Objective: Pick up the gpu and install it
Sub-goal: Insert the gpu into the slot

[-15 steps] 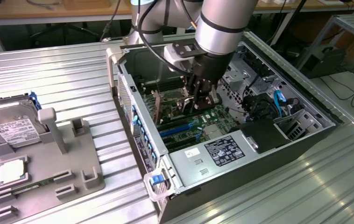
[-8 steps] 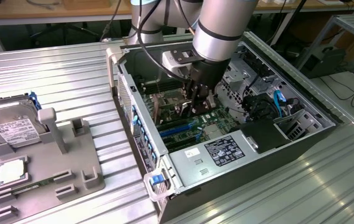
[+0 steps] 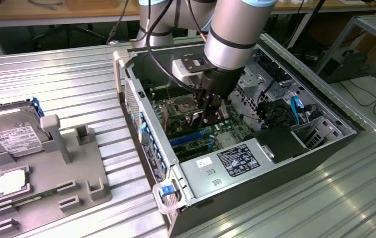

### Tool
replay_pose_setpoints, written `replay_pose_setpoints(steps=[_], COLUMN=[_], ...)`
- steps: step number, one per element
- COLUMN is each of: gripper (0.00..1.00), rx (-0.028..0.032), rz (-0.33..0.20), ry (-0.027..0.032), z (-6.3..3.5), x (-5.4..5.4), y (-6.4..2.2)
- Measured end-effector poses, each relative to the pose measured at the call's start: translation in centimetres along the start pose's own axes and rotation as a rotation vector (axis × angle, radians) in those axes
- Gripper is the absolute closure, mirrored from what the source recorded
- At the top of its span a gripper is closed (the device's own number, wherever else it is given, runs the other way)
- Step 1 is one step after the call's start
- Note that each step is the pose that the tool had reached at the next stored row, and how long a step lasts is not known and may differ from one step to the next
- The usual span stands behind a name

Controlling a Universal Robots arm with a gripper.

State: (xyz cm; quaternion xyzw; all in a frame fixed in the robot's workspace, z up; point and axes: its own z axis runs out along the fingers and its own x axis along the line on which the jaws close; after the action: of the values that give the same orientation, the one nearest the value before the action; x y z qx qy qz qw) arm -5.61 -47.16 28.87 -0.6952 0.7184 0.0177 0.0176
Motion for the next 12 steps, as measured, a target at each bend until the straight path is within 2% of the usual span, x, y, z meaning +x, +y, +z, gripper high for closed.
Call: replay_pose_setpoints(steps=[12], gripper=[0.71], rx=[0.0], rz=[0.0], ry=[-0.0001], z=[1.38], x=[0.2], y=[0.42])
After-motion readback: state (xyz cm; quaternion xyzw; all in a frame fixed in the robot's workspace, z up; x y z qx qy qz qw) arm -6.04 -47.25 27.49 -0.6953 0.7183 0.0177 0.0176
